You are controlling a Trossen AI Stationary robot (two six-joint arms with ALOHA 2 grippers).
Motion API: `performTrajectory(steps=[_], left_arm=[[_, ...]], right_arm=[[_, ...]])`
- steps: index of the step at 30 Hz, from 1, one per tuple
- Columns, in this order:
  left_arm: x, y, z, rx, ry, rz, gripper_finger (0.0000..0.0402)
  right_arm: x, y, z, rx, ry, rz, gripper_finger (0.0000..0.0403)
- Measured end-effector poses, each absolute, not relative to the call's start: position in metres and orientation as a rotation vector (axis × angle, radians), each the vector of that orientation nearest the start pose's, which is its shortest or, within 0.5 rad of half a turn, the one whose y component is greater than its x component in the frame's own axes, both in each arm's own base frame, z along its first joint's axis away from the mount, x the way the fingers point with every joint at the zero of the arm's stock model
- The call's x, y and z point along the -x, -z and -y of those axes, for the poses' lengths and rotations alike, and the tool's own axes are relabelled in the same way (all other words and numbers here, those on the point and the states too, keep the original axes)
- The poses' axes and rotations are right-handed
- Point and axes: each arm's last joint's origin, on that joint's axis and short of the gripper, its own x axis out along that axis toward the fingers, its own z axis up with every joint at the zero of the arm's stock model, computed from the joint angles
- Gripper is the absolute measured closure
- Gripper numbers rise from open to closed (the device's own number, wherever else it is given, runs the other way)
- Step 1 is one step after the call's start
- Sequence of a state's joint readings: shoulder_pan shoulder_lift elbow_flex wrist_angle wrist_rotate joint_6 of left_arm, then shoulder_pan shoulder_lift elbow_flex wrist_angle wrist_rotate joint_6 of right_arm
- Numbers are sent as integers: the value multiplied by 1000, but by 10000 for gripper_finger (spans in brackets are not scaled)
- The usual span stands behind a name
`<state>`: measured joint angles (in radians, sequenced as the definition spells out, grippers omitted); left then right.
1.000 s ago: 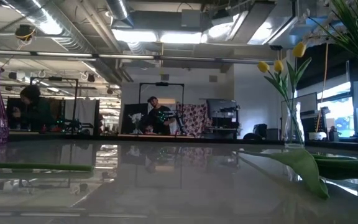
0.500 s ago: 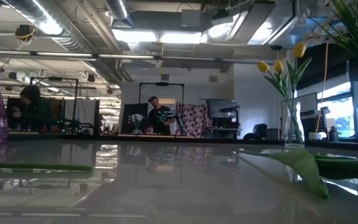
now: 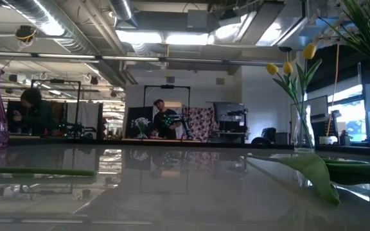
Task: Sort flowers into vase by color
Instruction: Put the top red flower into the purple vase
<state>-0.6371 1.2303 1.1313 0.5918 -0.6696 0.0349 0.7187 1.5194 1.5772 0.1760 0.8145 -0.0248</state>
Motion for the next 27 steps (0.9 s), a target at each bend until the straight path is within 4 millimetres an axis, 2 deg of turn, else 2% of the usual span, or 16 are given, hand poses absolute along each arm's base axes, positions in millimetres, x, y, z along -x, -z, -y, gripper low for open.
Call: performTrajectory(steps=[3, 6, 10, 13, 16, 23, 27], left_arm=[[-251, -420, 133, 260, -28, 450, 397], [-271, -412, 128, 296, 8, 506, 397], [-286, -403, 122, 324, 16, 524, 397], [-293, -399, 119, 344, 20, 519, 397], [-294, -400, 116, 354, 16, 524, 396], [-298, -399, 108, 391, 15, 538, 396], [-299, -396, 108, 383, 8, 504, 387]], right_arm=[[-291, -445, -197, -181, 158, 139, 119], [-309, -436, -186, -206, 168, 129, 119], [-322, -432, -176, -235, 104, 125, 121], [-328, -430, -168, -234, 130, 124, 140], [-332, -430, -160, -243, 130, 125, 183], [-344, -427, -139, -285, 116, 101, 316], [-345, -423, -137, -273, 106, 66, 388]])
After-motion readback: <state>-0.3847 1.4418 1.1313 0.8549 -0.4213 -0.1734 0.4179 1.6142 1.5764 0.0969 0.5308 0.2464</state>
